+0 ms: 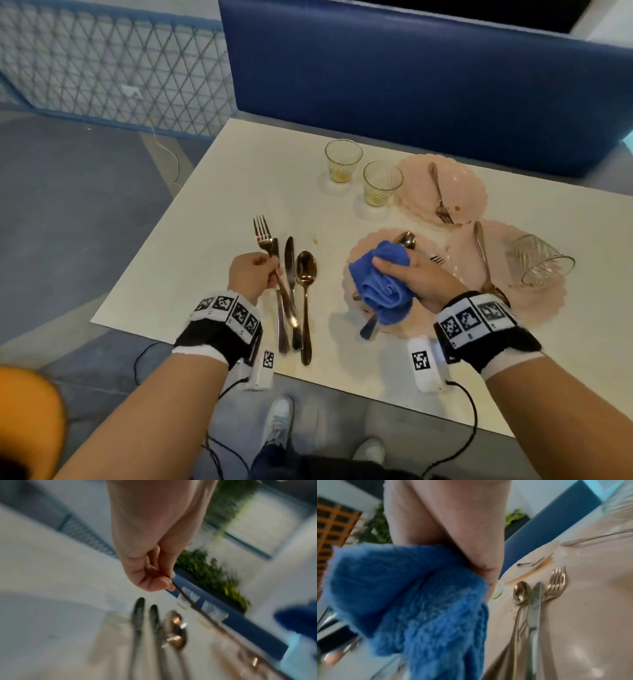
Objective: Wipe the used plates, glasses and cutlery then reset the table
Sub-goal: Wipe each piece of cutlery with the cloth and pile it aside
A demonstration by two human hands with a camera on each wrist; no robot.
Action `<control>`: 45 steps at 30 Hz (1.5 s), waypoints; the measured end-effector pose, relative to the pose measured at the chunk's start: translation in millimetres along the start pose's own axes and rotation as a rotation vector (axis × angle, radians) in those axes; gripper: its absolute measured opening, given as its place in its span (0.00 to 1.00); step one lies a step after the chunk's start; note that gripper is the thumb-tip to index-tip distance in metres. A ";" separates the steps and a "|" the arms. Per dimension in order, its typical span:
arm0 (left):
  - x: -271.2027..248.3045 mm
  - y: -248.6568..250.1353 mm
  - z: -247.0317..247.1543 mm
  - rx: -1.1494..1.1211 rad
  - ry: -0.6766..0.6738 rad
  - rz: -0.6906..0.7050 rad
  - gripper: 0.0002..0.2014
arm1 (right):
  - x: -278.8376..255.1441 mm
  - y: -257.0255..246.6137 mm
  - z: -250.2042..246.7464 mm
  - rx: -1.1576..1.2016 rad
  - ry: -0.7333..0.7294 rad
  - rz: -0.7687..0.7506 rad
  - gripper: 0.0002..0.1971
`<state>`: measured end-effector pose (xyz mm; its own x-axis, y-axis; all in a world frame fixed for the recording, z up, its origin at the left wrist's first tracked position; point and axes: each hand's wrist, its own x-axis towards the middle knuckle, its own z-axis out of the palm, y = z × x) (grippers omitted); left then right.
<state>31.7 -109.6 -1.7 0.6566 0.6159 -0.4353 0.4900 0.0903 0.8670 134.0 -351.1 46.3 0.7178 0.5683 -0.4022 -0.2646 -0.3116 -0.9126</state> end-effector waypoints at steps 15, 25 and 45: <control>-1.7 -32.2 18.9 0.555 0.046 0.080 0.06 | 3.8 2.3 -40.2 0.340 0.237 -0.026 0.14; -22.4 25.8 131.2 0.848 -0.294 0.500 0.13 | -13.9 17.4 -95.4 0.619 0.567 -0.009 0.14; -48.4 51.7 148.8 0.401 -0.503 -0.114 0.14 | -32.0 57.9 -88.2 0.709 0.513 0.170 0.09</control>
<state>110.5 -251.1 28.1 0.7282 0.1694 -0.6641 0.6846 -0.2251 0.6933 152.6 -454.5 12.7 0.7876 0.0935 -0.6090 -0.6077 0.2806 -0.7429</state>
